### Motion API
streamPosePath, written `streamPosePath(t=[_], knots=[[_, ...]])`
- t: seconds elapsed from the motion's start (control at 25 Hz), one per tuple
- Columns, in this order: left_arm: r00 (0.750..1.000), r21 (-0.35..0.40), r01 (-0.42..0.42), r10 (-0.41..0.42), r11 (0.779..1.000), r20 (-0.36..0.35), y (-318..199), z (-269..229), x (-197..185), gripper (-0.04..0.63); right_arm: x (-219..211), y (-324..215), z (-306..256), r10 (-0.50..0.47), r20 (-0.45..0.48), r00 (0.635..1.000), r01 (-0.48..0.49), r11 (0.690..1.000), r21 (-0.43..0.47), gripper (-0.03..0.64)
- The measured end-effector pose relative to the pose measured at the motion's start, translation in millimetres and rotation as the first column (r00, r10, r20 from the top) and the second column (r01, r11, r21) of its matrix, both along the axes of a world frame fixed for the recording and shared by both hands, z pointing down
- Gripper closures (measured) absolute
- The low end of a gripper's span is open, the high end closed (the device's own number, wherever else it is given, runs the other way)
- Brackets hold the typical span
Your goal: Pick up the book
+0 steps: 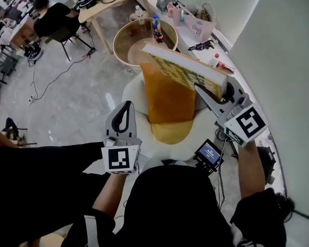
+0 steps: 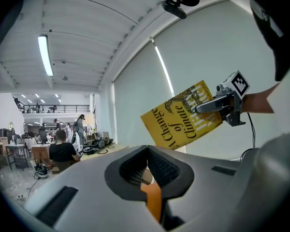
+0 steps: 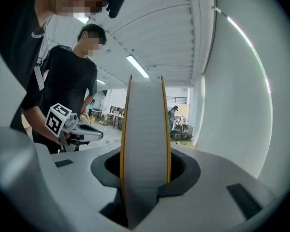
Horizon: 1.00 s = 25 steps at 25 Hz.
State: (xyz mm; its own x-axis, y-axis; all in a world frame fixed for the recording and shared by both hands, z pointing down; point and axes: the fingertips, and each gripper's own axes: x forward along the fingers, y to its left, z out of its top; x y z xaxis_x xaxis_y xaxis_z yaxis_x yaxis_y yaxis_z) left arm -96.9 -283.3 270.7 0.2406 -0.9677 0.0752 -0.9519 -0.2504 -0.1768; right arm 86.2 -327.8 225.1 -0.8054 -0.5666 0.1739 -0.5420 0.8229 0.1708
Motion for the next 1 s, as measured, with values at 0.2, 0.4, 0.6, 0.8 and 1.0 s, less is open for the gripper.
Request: streamPosePath(t=[0.2, 0.4, 0.6, 0.8, 1.0], knots=[[1.0, 0.043, 0.0, 0.0, 0.999, -0.006, 12.9, -21.1, 4.7, 0.584, 40.0, 23.0, -47.0, 0.066, 0.142, 0.988, -0.076, 0.995, 0.062, 0.466], [0.999, 0.074, 0.017, -0.019, 0.997, 0.026, 22.1, -37.3, 3.4, 0.584, 96.3, 44.2, -82.7, 0.136, 0.296, 0.945, -0.175, 0.978, 0.11, 0.466], [0.999, 0.081, 0.032, -0.033, 0.996, 0.018, 36.6, -40.7, 4.5, 0.584, 139.9, 71.5, -92.1, 0.188, 0.367, 0.911, -0.249, 0.96, 0.126, 0.466], [0.999, 0.093, 0.034, -0.035, 0.995, 0.011, 43.8, -43.6, 6.7, 0.584, 150.9, 83.3, -91.0, 0.193, 0.393, 0.899, -0.263, 0.956, 0.131, 0.466], [0.999, 0.1, 0.039, -0.04, 0.994, 0.012, 51.4, -45.3, 10.1, 0.584, 150.1, 89.0, -91.6, 0.181, 0.402, 0.898, -0.256, 0.957, 0.14, 0.466]])
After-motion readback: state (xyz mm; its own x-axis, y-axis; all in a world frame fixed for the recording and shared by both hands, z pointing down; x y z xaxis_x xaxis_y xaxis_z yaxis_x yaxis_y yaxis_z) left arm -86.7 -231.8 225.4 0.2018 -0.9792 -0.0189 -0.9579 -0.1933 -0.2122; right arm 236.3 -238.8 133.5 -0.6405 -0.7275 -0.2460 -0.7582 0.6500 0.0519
